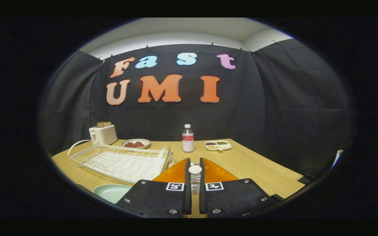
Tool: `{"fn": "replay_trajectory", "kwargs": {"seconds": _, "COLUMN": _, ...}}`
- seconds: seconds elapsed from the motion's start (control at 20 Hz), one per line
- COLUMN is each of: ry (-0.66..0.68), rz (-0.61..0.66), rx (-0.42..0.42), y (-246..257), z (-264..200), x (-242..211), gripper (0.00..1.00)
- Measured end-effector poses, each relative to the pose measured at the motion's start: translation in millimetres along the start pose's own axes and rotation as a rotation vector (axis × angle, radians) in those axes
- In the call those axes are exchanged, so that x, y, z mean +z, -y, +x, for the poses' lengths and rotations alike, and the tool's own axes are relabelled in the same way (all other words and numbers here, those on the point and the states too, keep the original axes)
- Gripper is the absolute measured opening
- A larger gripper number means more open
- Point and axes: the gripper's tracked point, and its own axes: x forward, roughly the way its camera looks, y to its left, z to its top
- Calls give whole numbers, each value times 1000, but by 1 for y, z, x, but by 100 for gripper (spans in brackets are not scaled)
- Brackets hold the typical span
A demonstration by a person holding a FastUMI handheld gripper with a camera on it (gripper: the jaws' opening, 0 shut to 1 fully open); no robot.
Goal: Take the plate from the dish rack, then take the spoon from the basket and place it into the plate.
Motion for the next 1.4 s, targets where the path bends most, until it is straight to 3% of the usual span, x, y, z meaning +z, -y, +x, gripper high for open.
{"fn": "replay_trajectory", "kwargs": {"seconds": 0.45, "ry": 81, "rz": -48, "rx": -21, "y": -10, "z": -46, "x": 39, "gripper": 9}}
{"fn": "replay_trajectory", "kwargs": {"seconds": 0.7, "ry": 121, "rz": -36, "rx": 36, "y": -35, "z": -84, "x": 54, "gripper": 9}}
{"fn": "replay_trajectory", "kwargs": {"seconds": 1.4, "ry": 40, "rz": -14, "rx": 253, "y": -122, "z": -119, "x": -17, "gripper": 9}}
